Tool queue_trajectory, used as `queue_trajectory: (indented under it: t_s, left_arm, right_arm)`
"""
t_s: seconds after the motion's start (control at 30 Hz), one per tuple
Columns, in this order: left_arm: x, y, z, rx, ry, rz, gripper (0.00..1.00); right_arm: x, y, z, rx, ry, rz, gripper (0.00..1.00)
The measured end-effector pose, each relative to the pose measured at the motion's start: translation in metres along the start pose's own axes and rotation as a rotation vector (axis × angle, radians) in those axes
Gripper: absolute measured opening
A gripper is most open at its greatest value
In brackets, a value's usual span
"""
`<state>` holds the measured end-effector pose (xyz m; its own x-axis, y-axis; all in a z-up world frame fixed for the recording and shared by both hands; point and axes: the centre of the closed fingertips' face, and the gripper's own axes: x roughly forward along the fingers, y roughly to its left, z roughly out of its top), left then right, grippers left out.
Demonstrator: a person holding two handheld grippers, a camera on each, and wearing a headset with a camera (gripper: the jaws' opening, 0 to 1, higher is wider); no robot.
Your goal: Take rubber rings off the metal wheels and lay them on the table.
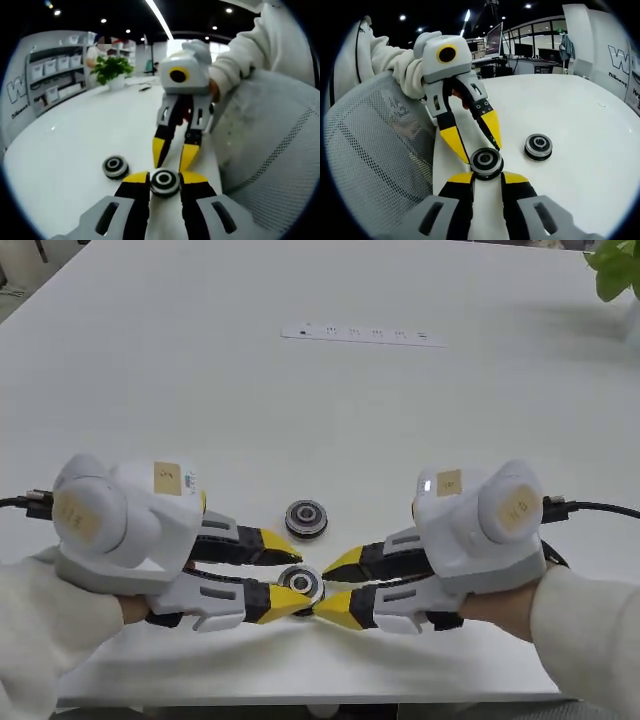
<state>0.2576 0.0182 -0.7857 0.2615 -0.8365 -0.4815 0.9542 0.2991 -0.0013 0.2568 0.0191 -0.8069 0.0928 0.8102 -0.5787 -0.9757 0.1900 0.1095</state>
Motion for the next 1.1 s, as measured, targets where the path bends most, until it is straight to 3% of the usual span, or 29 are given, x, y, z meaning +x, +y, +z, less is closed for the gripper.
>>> queue_trajectory:
  t_s: [0.5, 1.0, 1.1]
  left_arm:
    - [0.0009, 0.0027, -0.0071, -0.007, 0.027, 0.008, 0.14]
    - [0.0005, 0.0014, -0.0053, -0.004, 0.021, 0.0, 0.14]
    - [0.0009, 0.0014, -0.0053, 0.001, 0.02, 0.0, 0.14]
  right_arm:
    - [0.0021, 0.0001, -0.0016, -0.001, 0.009, 0.003, 0.15]
    - [0.0006, -0.0023, -0.0055, -0.046, 0.05, -0.013, 0.03]
    - [-0.0002, -0.0048, -0.0054, 0.026, 0.059, -0.017, 0.01]
